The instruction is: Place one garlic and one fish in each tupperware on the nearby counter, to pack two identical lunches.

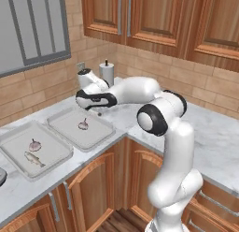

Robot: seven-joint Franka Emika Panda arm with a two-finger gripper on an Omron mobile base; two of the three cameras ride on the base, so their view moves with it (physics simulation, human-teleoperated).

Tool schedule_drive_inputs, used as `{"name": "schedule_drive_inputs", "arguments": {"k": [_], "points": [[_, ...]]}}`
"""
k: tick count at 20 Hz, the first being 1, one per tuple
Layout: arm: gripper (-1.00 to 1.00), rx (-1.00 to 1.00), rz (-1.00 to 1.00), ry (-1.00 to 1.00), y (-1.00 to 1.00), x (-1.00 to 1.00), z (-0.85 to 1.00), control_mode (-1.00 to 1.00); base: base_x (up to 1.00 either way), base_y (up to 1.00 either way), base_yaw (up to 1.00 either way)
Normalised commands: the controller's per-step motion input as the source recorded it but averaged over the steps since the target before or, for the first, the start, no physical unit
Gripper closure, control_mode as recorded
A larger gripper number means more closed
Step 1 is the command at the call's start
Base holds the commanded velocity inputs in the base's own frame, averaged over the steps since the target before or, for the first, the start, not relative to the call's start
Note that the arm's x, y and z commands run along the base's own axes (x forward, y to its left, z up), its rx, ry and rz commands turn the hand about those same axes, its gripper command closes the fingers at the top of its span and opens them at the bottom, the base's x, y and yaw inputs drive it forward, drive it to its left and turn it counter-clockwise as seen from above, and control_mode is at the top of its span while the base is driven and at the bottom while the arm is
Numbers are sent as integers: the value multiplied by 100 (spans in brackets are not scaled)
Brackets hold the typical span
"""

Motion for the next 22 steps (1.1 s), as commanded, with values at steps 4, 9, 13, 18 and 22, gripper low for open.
{"name": "schedule_drive_inputs", "arguments": {"k": [4,9,13,18,22], "points": [[-100,2,29,-25,-64,-100,62,-100,0,0,0],[-100,15,48,-4,-51,-100,5,-100,0,0,0],[-100,6,51,-2,-37,-100,31,-100,0,0,0],[-100,-3,43,-1,-6,-100,88,-100,0,0,0],[-100,-11,18,0,1,-100,86,-100,0,0,0]]}}
